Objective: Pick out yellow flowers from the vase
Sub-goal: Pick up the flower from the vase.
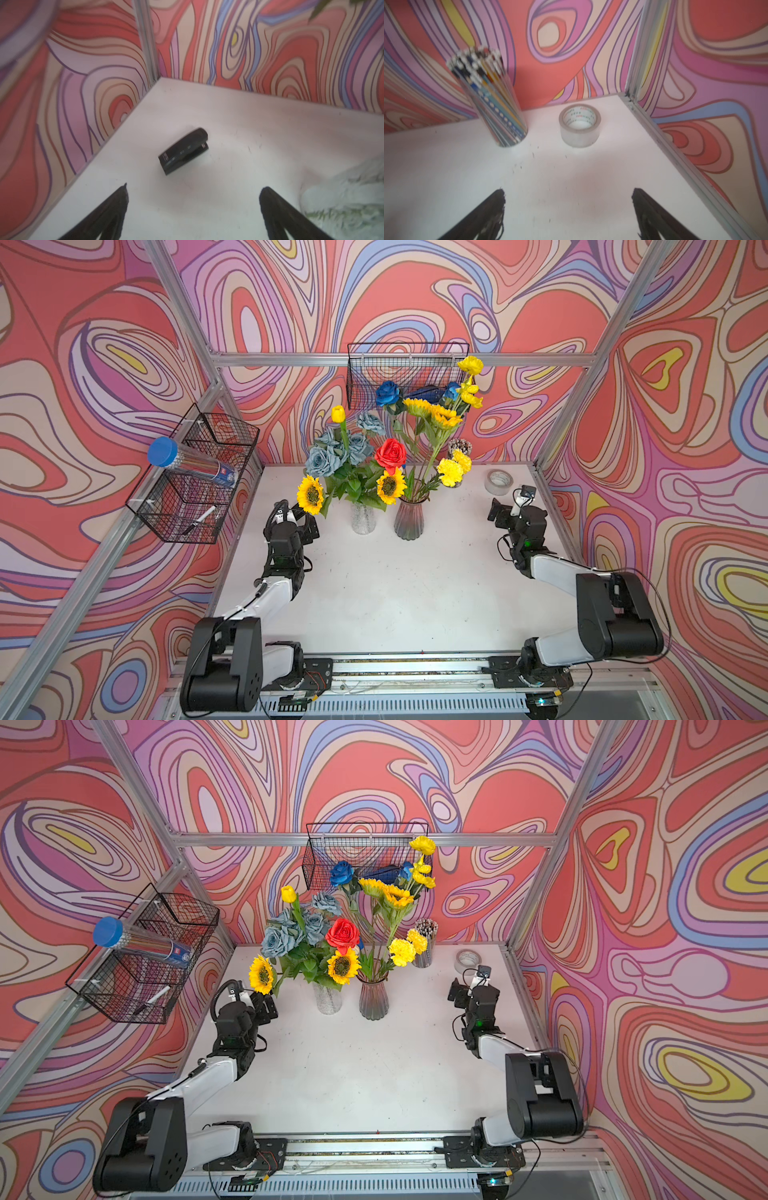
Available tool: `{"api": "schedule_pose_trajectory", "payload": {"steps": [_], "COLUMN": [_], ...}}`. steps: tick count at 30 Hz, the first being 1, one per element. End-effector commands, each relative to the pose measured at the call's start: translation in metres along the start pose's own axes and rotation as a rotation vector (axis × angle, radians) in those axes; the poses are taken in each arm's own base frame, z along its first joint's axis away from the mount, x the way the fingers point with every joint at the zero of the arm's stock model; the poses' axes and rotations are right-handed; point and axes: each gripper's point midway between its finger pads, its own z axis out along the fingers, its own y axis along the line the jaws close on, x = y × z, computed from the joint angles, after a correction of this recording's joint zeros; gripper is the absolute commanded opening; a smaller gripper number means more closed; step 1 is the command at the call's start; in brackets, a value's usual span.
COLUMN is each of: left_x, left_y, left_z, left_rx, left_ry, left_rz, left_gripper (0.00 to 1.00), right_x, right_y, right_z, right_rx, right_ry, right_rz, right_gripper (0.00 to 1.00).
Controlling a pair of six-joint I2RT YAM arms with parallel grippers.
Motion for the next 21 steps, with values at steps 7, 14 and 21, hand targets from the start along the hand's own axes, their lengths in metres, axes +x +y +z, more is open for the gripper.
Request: {"api": "schedule_pose_trajectory", "payload": {"steps": [7,14,21], "left_x": [-0.035,-0.049,-0.026], "left_y": [0.033,-0.022,-0.064], "left_z": [-0.055,-0.084,-0.109], "left_rx": [-0.19,0.193,0.564], "left_ry": [0.053,0.043,-0.054], "left_rz": [-0.263,-0.36,-0.424], "left_gripper": [1.0,1.0,0.99], "right_x": [-0.025,-0.024,0.0], "right_y": [-0.001,0.05,0.073], "right_z": [-0.03,-0.043,-0.042], "right_rx": [0.084,-0.061,-0.136], "right_ry": [0.144,0.196,0.26], "right_rz": [0.151,0.083,0.061], "right_gripper": [0.98,0.97,0.96]}}
